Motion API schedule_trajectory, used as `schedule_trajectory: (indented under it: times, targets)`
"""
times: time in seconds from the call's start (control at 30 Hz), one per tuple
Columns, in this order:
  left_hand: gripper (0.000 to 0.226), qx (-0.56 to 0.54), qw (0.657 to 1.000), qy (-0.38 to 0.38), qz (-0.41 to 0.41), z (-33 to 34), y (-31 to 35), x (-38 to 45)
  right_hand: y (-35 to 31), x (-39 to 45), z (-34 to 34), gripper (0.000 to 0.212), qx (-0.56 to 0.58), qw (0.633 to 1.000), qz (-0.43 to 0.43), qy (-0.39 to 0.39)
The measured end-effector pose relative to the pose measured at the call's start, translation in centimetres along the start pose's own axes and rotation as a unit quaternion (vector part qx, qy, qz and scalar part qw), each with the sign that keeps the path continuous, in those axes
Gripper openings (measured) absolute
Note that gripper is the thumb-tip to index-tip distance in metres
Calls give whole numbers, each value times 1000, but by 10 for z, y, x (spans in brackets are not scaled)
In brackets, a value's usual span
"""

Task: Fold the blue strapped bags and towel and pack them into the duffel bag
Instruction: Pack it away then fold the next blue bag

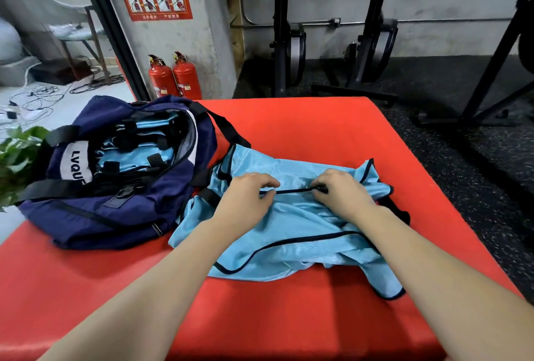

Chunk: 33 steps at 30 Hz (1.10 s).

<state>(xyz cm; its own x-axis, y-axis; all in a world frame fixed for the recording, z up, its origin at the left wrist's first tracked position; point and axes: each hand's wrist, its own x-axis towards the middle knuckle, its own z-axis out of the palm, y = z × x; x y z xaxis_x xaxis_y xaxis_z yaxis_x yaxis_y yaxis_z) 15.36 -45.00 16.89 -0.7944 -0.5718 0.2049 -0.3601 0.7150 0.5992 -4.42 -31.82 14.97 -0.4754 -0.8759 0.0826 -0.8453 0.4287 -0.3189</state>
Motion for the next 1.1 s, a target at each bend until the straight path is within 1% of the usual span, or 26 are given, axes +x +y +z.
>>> schedule_trajectory:
  times: [0.17,0.23,0.33,0.43,0.6,0.73,0.87,0.93,1.0,1.1]
  targets:
    - [21,-5,1000,12,12,1,6,-1,-4,3,7,21,-33,999,24,32]
    - [22,-8,1000,14,14,4,11,-3,-5,3,5,19,-32,998,40,27]
    - [22,-8,1000,12,20,9,16,-4,-7,3,3,23,-34,998,60,12]
    - [24,0,999,4,36,11,19,-4,-4,4,5,22,-42,997,57,15]
    - [27,-6,1000,6,23,8,14,-2,7,7,-5,13,36,998,55,24]
    - [28,-25,999,33,28,7,14,1,9,6,-23,5,128,987,24,98]
    - [23,-35,992,86,83,12,25,3,-11,-4,-43,9,154,976,-48,146]
    - [16,-28,991,86,102,14,32,3,-26,-15,-51,13,201,964,-69,157]
    - [13,11,991,72,111,17,37,2,-36,-26,-57,14,233,957,-78,155]
    - [36,106,986,58,112,15,31,7,-39,-42,-62,16,208,962,-114,136]
